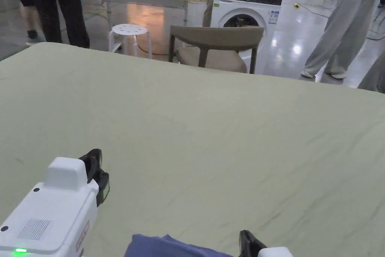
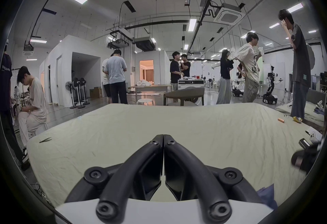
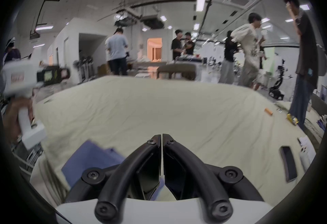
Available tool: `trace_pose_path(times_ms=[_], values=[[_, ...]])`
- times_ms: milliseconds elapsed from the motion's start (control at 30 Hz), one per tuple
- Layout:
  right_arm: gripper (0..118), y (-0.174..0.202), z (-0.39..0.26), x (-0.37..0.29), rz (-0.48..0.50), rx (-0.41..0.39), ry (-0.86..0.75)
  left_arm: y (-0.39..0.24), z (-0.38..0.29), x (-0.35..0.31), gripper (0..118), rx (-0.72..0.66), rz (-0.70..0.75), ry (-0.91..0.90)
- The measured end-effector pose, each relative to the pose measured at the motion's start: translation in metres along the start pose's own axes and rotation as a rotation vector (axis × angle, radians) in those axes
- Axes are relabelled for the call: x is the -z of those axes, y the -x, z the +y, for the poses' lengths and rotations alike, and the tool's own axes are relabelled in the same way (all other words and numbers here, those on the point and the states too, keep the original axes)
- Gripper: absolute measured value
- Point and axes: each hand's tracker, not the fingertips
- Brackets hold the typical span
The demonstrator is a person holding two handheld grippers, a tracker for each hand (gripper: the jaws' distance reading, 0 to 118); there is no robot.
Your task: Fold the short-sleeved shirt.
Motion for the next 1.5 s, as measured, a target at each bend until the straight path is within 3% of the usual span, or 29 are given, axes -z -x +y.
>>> trace_pose_path(times_ms=[167, 233, 333, 400, 500, 667, 767, 933, 1000, 1100, 1167, 1267, 1500], values=[[0, 0.027, -0.035, 0.017, 0.042, -0.027, 0.084, 0.014, -0.022, -0.006, 2, -0.045, -0.029, 0.114], [0, 0.027, -0.049, 0.025, 0.000, -0.030, 0.138, 0.021, -0.031, -0.008, 2, -0.068, -0.040, 0.170], [0, 0.015, -0.069, 0.038, -0.002, 0.073, 0.217, 0.033, -0.046, -0.011, 3, -0.111, -0.077, 0.275], [0, 0.013, -0.068, 0.034, 0.002, 0.067, 0.185, 0.041, -0.057, -0.012, 4, -0.145, -0.153, 0.366], [0, 0.018, -0.065, 0.035, -0.008, 0.035, 0.190, 0.054, -0.072, -0.006, 18, -0.220, -0.281, 0.516], [0, 0.017, -0.068, 0.034, -0.006, 0.043, 0.181, 0.076, -0.104, 0.014, 75, -0.536, -0.625, 0.724], [0, 0.016, -0.068, 0.034, -0.004, 0.041, 0.181, 0.078, -0.130, 0.030, 86, -0.716, -0.755, 0.839], [0, 0.016, -0.068, 0.033, -0.006, 0.047, 0.182, 0.066, -0.167, 0.058, 84, -1.039, -0.910, 0.903], [0, 0.017, -0.068, 0.033, -0.007, 0.047, 0.182, 0.055, -0.174, 0.071, 76, -1.094, -0.963, 0.984], [0, 0.017, -0.067, 0.033, -0.008, 0.050, 0.184, 0.030, -0.170, 0.071, 40, -0.917, -0.942, 1.018], [0, 0.017, -0.067, 0.032, -0.014, 0.047, 0.189, 0.022, -0.167, 0.067, 25, -0.836, -0.933, 0.991], [0, 0.017, -0.065, 0.031, -0.010, 0.045, 0.189, 0.029, -0.170, 0.067, 17, -0.926, -0.920, 1.002], [0, 0.019, -0.032, 0.023, -0.021, -0.008, 0.091, 0.059, -0.130, 0.055, 16, -0.911, -0.923, 0.945]])
